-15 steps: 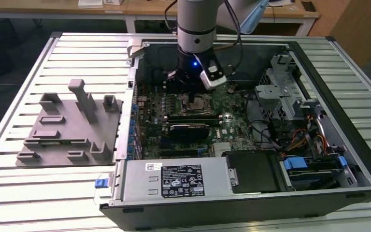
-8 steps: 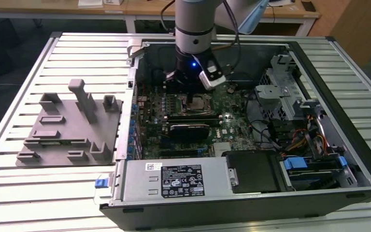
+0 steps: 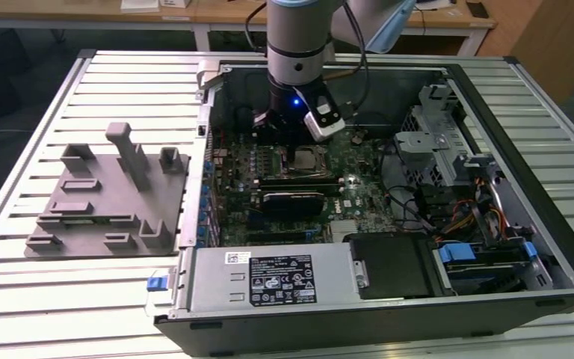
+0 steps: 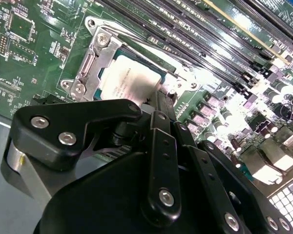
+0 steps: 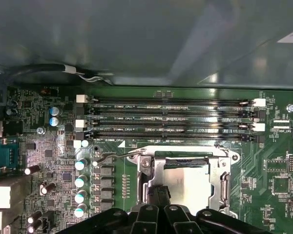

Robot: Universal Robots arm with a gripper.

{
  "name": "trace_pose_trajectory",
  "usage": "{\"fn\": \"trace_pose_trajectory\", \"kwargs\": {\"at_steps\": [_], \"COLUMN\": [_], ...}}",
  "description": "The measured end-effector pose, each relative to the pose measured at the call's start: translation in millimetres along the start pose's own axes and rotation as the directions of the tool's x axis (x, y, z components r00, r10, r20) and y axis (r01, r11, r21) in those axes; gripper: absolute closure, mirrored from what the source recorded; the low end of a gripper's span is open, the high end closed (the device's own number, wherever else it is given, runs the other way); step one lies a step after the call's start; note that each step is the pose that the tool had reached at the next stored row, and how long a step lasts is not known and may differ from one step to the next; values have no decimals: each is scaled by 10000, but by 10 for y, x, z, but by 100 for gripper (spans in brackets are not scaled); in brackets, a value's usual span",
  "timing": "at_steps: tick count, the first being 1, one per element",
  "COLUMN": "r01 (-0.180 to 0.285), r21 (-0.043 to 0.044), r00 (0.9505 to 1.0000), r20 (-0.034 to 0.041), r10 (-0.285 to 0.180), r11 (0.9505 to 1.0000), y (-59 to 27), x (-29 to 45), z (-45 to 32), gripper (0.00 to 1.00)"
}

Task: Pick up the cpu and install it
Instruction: 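Close the cpu cover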

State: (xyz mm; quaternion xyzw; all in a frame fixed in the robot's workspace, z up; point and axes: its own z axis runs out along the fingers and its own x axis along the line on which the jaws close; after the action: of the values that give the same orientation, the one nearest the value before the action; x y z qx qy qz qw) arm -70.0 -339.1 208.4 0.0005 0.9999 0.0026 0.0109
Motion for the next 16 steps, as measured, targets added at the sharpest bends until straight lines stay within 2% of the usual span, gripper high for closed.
{"fn": "trace_pose_trajectory", "kwargs": {"at_steps": [7, 10, 16], "r01": [108, 512, 1252], "r21": [-7, -21, -89], "r00": [9999, 9987, 9921], "r20": [0, -2, 1], "r10": [-108, -512, -1252], "r11": [9999, 9987, 9921], "y": [0, 0, 0], "x": [21, 24, 29], "z": [17, 27, 42], "gripper": [89, 89, 89]}}
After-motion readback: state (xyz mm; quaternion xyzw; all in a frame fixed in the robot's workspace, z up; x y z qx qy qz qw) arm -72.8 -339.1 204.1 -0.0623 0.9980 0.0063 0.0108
